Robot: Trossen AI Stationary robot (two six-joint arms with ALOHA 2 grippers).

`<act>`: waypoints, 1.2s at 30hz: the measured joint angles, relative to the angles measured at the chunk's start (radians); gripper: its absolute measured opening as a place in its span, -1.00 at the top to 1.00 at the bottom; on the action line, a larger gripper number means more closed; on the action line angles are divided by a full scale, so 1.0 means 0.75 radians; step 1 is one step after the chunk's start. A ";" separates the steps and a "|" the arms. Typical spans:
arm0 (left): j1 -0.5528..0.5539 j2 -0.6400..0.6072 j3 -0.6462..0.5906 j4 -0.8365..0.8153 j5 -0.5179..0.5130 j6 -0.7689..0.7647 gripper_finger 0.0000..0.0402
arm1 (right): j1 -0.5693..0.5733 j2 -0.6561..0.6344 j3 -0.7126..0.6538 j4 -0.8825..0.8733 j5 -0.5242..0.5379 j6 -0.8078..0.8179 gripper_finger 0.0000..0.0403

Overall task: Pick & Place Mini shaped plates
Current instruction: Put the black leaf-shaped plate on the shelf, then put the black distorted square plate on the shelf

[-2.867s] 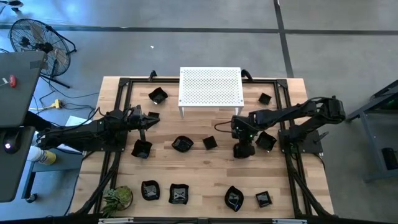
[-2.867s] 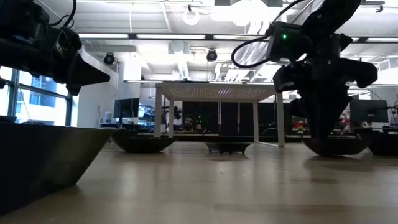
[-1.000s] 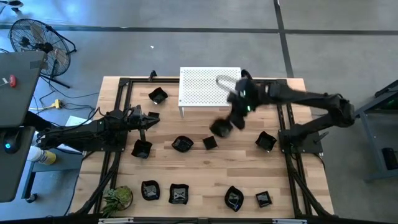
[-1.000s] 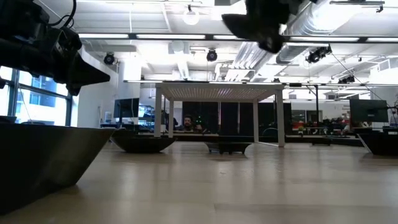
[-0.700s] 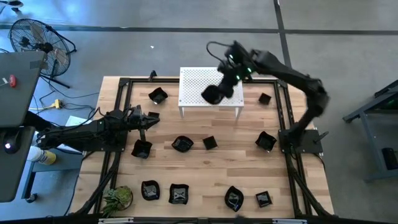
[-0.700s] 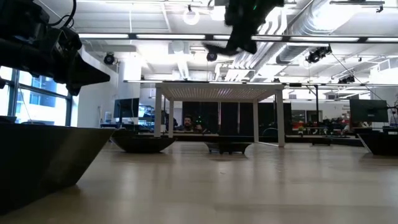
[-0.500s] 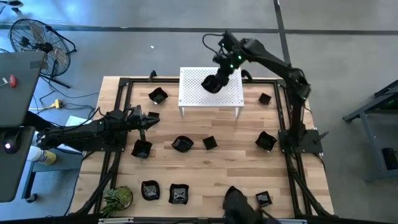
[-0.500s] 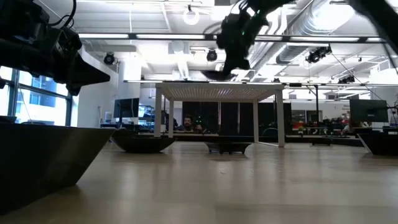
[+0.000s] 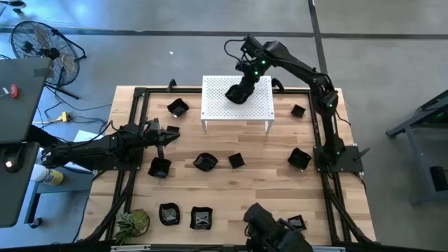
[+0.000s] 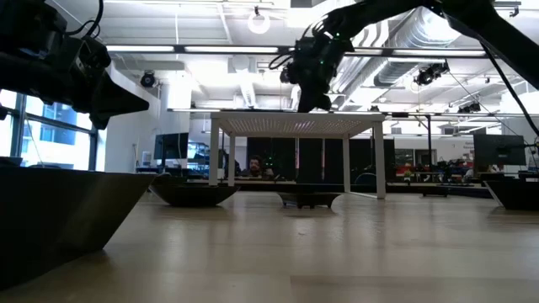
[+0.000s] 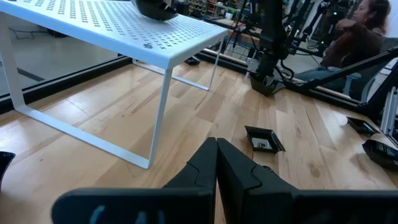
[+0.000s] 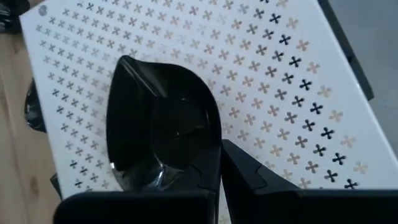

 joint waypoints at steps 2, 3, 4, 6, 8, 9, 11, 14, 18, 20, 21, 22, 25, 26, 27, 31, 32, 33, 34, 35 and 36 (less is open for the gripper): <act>0.000 0.000 0.000 0.000 0.000 0.000 0.99 | 0.000 0.000 0.000 0.005 0.006 0.000 0.97; 0.000 0.000 0.000 0.000 0.000 0.000 0.99 | 0.000 -0.001 0.001 0.010 0.018 -0.002 0.95; 0.000 0.000 0.000 0.000 0.000 0.000 0.99 | 0.003 -0.001 0.001 0.016 0.032 -0.006 0.92; 0.000 0.000 0.000 0.000 0.000 0.000 0.99 | 0.006 -0.001 0.000 0.029 0.061 -0.018 0.85; 0.000 0.000 0.000 0.000 0.000 0.000 0.99 | 0.006 -0.001 0.005 0.036 0.061 -0.025 0.75; 0.000 0.000 0.000 0.000 0.000 0.000 0.99 | 0.008 -0.001 0.006 0.041 0.060 -0.026 0.70; 0.000 0.000 0.000 0.000 0.000 0.000 0.99 | 0.009 -0.011 0.006 0.044 0.063 -0.027 0.60; 0.000 0.000 0.000 0.004 0.000 0.000 0.99 | 0.017 -0.059 0.005 0.038 0.056 -0.035 0.49; 0.000 0.000 -0.001 0.008 -0.001 0.000 0.99 | 0.053 -0.188 0.003 -0.027 0.047 -0.031 0.55; 0.000 0.000 -0.001 0.008 -0.001 0.000 0.99 | 0.087 -0.267 -0.029 -0.034 0.040 -0.026 0.68; 0.000 0.000 -0.001 0.010 -0.001 0.000 0.99 | 0.104 -0.314 -0.062 -0.031 0.023 -0.025 0.76; 0.000 0.000 -0.001 0.015 -0.001 0.000 0.99 | 0.126 -0.361 -0.105 -0.023 0.001 -0.019 0.85; 0.000 0.000 -0.002 0.038 -0.001 -0.004 0.99 | 0.189 -0.537 -0.319 0.073 -0.029 0.052 0.96; 0.000 0.000 -0.002 0.049 -0.001 -0.021 0.99 | 0.213 -0.604 -0.413 0.139 -0.018 0.094 0.94; 0.000 0.000 -0.002 0.058 -0.001 -0.044 0.99 | 0.239 -0.673 -0.517 0.219 0.000 0.136 0.92; 0.000 0.000 -0.002 0.090 -0.001 -0.147 0.99 | 0.346 -0.947 -0.931 0.549 0.066 0.334 0.97; 0.000 0.000 -0.002 0.097 -0.001 -0.166 0.99 | 0.371 -1.011 -1.022 0.612 0.075 0.390 0.99; 0.000 0.000 -0.002 0.096 -0.001 -0.183 0.99 | 0.397 -1.075 -1.112 0.669 0.096 0.448 0.98; 0.000 0.000 -0.002 0.095 -0.001 -0.209 0.99 | 0.425 -1.135 -1.196 0.712 0.129 0.514 0.97; 0.000 0.000 -0.002 0.094 -0.001 -0.244 0.99 | 0.452 -1.196 -1.274 0.733 0.167 0.574 0.96; 0.000 0.000 -0.002 0.094 -0.001 -0.287 0.99 | 0.477 -1.252 -1.344 0.741 0.206 0.632 0.96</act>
